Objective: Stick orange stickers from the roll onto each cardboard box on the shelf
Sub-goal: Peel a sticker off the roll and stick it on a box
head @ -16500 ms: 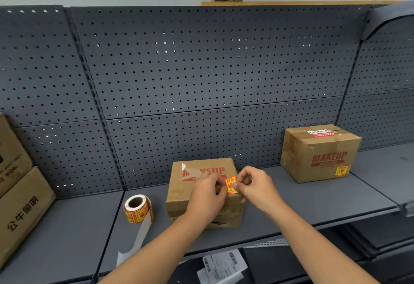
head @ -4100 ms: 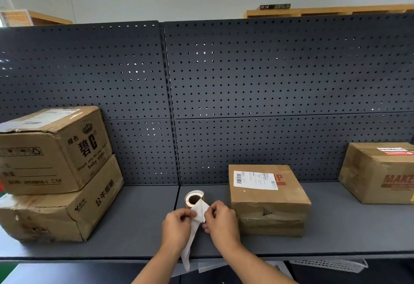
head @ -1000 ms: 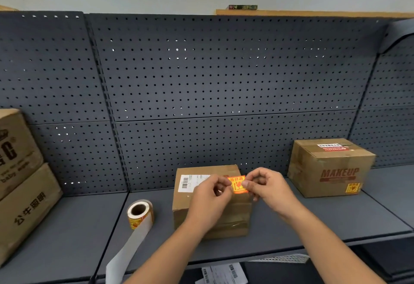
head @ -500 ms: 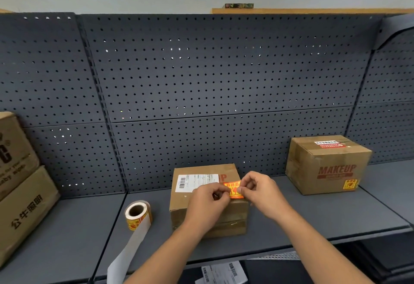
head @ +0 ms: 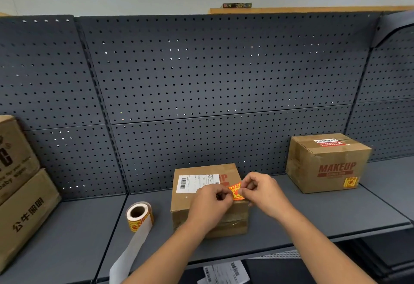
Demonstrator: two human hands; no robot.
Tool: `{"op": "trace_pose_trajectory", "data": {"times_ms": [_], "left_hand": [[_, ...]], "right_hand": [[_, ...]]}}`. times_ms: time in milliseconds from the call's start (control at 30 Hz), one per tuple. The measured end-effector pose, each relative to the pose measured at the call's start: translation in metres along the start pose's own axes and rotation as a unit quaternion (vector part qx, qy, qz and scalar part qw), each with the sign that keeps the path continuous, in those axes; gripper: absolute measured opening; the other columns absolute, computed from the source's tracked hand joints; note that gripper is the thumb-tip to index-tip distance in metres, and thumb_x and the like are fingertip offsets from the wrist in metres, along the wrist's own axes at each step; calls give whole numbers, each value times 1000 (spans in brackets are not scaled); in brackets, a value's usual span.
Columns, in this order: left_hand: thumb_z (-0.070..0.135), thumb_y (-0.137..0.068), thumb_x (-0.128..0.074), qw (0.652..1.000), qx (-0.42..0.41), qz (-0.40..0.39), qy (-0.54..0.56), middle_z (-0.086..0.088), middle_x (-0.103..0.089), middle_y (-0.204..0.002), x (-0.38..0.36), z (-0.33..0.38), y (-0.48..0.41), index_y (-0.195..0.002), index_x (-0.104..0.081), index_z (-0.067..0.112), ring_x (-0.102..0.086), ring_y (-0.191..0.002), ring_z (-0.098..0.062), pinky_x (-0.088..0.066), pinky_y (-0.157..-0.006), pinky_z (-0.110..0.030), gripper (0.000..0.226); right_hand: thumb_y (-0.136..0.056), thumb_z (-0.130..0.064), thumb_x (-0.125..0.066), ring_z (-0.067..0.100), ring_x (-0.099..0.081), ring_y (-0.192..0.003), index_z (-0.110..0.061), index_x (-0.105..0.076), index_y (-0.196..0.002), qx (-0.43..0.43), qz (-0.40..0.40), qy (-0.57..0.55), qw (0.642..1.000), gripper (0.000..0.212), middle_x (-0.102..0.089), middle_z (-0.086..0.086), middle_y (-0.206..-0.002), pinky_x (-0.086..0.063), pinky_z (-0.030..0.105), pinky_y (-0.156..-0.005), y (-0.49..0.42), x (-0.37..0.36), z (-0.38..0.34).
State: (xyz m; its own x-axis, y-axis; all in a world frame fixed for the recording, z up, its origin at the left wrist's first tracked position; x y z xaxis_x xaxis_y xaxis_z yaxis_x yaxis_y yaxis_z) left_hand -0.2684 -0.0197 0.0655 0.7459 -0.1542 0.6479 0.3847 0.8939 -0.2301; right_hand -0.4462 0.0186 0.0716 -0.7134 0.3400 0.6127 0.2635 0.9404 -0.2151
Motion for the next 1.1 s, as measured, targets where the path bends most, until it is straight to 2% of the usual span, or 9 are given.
{"op": "trace_pose_trajectory", "data": {"times_ms": [133,300,367,567,800,933,1100], "left_hand": [[29,-96,-68,1000,2,-7,-4,13,-70,-93,-1,0,-1,-106,-79,26,-63,-87,-4,-54,-74,-20,15],[29,-94,-66,1000,-3,-16,-26,13,-67,-89,-2,-2,-2,-100,-76,29,-62,-86,-7,-58,-79,-32,12],[33,-93,-66,999,-5,-12,-32,13,-67,-88,-3,-4,-3,-98,-74,30,-61,-86,-7,-58,-80,-36,11],[42,-96,-66,998,24,7,-61,11,-62,-77,-7,-1,-6,-90,-62,33,-60,-78,-10,-47,-66,-31,11],[45,-96,-65,998,54,-8,-44,8,-63,-79,-8,-3,-9,-93,-56,31,-62,-77,-15,-56,-74,-41,17],[45,-95,-68,998,62,-17,-20,7,-65,-83,-6,-3,-10,-97,-55,31,-63,-80,-16,-59,-78,-44,19],[35,-96,-69,998,63,-8,-15,7,-63,-81,-9,-6,-11,-92,-57,29,-58,-75,-14,-54,-73,-37,14]], "right_hand": [[-88,-16,-81,15,-70,-67,-21,-70,-84,4,1,21,1000,13,-71,4,-79,-55,20,-53,-1,-2,1],[-88,-17,-79,15,-69,-69,-23,-69,-84,12,2,57,998,13,-69,0,-79,-59,28,-58,-2,-2,0],[-89,-17,-78,15,-69,-68,-22,-68,-84,18,1,62,998,12,-69,1,-78,-59,27,-57,-1,-2,-1],[-90,-23,-76,13,-68,-72,-24,-68,-85,7,7,53,999,9,-70,0,-77,-62,36,-67,2,-2,-6],[-87,-43,-79,12,-60,-75,-22,-59,-88,-5,39,45,998,29,-65,-3,-79,-45,25,-60,11,-16,-7],[-88,-38,-79,11,-55,-73,-23,-55,-88,-3,55,32,998,29,-60,-2,-78,-43,24,-60,11,-22,-2],[-96,-31,-72,7,-51,-67,-23,-54,-99,-15,44,14,999,20,-55,-4,-73,-42,19,-57,15,-25,5]]}}
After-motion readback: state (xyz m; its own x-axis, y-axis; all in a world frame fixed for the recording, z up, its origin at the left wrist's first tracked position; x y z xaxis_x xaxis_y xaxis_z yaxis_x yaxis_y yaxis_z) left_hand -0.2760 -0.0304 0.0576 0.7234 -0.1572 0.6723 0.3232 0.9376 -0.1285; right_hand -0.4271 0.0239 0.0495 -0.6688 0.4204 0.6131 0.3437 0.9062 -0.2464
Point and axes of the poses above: each hand's wrist, its own y-axis away from the middle knuckle, its own x-axis out of the back of the hand, z = x × y, the point moved 1 cm from there along -y, towards the middle knuckle
